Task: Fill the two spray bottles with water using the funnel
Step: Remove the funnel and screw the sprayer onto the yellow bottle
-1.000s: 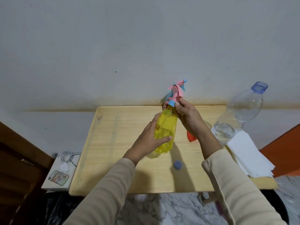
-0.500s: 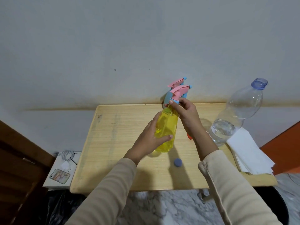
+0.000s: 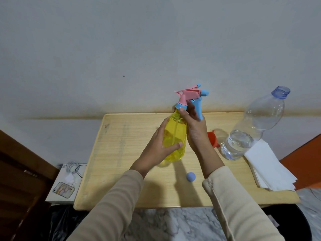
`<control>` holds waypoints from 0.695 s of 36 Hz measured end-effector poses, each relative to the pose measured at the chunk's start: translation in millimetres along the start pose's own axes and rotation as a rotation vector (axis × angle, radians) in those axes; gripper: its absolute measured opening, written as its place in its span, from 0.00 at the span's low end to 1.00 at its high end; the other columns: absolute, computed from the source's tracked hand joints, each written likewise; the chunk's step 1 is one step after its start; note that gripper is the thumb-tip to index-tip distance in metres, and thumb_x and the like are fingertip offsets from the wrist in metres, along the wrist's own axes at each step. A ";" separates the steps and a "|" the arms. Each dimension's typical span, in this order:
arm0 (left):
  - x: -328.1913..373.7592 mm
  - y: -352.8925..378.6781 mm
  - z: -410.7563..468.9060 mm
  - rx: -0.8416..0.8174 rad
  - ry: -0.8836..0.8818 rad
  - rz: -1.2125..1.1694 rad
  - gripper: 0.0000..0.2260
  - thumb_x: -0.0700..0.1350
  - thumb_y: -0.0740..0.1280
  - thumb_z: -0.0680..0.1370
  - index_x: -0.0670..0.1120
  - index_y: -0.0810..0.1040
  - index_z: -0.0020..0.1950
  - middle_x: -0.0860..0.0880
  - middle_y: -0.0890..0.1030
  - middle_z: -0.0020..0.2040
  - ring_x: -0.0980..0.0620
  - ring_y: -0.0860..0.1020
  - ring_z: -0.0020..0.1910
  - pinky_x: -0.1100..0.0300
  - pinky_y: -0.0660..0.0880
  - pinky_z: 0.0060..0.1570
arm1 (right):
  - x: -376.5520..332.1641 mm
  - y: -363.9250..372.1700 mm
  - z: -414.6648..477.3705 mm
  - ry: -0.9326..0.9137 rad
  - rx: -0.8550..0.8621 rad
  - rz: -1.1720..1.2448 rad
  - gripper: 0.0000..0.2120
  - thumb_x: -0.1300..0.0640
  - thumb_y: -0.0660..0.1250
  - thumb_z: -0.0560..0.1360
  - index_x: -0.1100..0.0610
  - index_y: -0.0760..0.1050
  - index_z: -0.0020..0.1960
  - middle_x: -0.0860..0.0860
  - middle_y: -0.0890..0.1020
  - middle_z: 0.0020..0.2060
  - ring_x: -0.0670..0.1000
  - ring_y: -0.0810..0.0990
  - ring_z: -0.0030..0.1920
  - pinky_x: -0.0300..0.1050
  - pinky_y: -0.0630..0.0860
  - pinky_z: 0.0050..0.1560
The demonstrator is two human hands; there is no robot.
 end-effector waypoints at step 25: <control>12.0 2.2 13.2 -0.001 0.053 0.075 0.39 0.56 0.72 0.71 0.70 0.47 0.70 0.64 0.59 0.68 0.64 0.60 0.66 0.63 0.61 0.63 | -15.3 -0.9 10.7 -0.061 -0.019 -0.153 0.22 0.56 0.72 0.69 0.61 0.73 0.60 0.53 0.80 0.49 0.50 0.79 0.50 0.48 0.75 0.55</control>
Point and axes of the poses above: each hand's wrist, its own z-axis towards the middle knuckle, its own y-axis out of the palm, x = y × z, the point moved 9 cm from there along z, towards the middle knuckle
